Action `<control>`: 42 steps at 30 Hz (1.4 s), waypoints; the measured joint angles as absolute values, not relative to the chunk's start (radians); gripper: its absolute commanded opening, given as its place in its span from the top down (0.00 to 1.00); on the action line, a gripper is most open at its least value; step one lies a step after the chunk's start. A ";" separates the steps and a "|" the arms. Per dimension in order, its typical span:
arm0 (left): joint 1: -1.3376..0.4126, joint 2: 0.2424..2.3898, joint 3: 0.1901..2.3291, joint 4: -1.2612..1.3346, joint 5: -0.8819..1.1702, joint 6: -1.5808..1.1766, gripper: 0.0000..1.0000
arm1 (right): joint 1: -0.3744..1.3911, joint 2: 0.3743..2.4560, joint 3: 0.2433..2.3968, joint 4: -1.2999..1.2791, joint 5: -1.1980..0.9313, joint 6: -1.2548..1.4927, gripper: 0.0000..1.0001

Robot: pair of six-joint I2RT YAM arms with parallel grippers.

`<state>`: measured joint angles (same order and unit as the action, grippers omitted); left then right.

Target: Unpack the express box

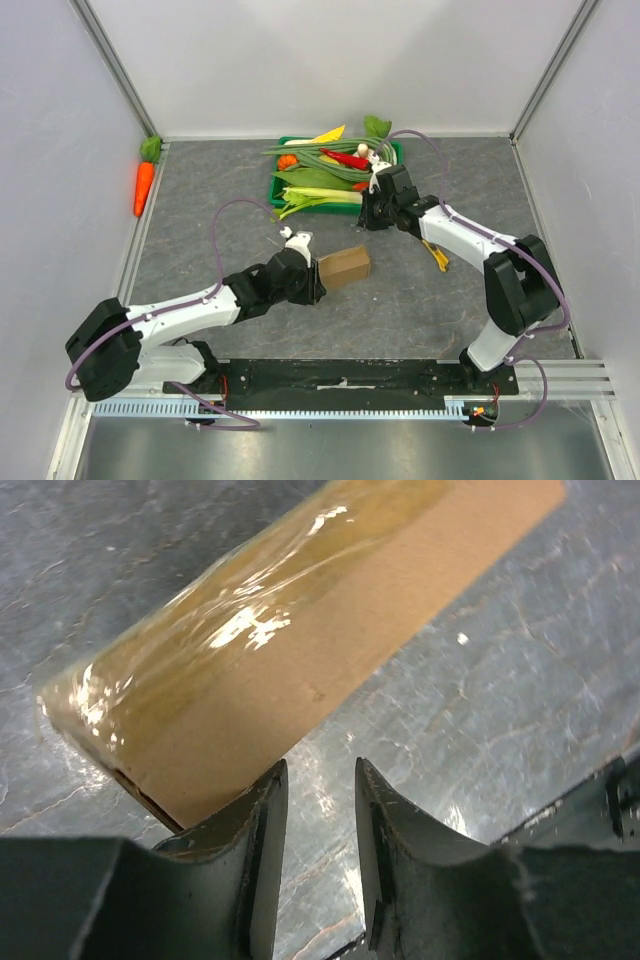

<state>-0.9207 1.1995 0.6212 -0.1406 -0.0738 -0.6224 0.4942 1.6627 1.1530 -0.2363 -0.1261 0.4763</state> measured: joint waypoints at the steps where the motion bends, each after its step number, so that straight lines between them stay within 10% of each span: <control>1: -0.921 1.208 0.619 -0.138 -0.102 -0.649 0.62 | 0.496 1.673 1.161 -0.243 -0.131 0.470 0.91; 21: -0.748 1.384 0.701 -0.083 -0.121 -0.812 0.61 | 0.580 1.307 0.873 -0.370 -0.253 0.533 0.90; 42: -0.708 1.631 0.693 0.154 0.189 -0.873 0.62 | 0.612 1.438 0.901 -0.245 -0.240 0.618 0.92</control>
